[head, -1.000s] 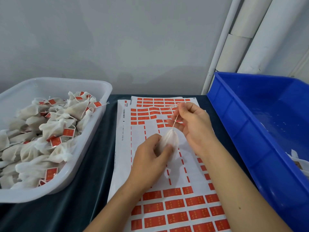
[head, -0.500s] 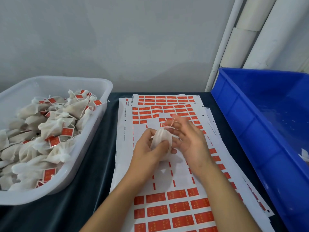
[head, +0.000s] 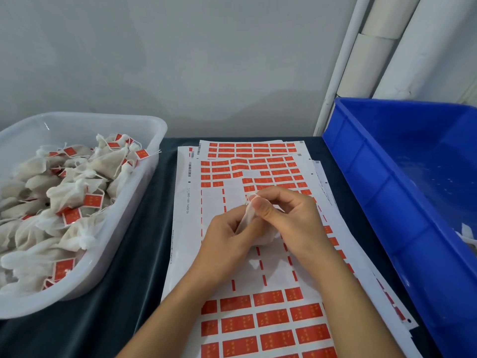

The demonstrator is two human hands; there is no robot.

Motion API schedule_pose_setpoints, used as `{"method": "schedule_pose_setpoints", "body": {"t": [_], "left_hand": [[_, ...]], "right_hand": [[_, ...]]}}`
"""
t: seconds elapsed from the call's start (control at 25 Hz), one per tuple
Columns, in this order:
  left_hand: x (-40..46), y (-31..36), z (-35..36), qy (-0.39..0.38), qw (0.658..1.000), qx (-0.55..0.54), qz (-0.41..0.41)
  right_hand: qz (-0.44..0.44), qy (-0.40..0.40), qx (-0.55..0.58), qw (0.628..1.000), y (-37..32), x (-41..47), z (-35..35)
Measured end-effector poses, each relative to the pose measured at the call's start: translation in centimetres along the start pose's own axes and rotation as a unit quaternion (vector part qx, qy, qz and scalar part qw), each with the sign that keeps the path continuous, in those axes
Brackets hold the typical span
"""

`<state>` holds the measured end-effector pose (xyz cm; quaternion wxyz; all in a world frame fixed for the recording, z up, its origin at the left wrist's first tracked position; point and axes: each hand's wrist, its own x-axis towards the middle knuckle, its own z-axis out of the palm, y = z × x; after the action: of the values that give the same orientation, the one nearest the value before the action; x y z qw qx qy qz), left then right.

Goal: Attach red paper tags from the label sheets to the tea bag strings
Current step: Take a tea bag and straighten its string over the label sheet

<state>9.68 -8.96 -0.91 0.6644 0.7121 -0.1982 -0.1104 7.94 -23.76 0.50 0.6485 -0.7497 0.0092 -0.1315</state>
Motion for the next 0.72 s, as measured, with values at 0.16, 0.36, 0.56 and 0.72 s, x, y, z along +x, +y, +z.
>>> {"method": "schedule_pose_setpoints", "body": {"t": [0.16,0.36,0.56,0.72], "left_hand": [[0.04,-0.03,-0.27,-0.009,1.0,0.0,-0.003],[-0.05,0.04,-0.19,-0.009,1.0,0.019,-0.004],[0.02,-0.56,-0.41,-0.014,0.998,0.055,-0.019],[0.29,-0.65,-0.38,-0.016,0.998,0.055,-0.023]], "right_hand": [[0.012,-0.029,-0.001,1.0,-0.22,-0.15,0.08],[0.009,-0.022,0.014,1.0,-0.14,-0.32,0.14],[0.019,-0.006,0.012,1.0,0.17,-0.31,0.18],[0.015,0.021,0.016,1.0,0.46,-0.35,0.21]]}}
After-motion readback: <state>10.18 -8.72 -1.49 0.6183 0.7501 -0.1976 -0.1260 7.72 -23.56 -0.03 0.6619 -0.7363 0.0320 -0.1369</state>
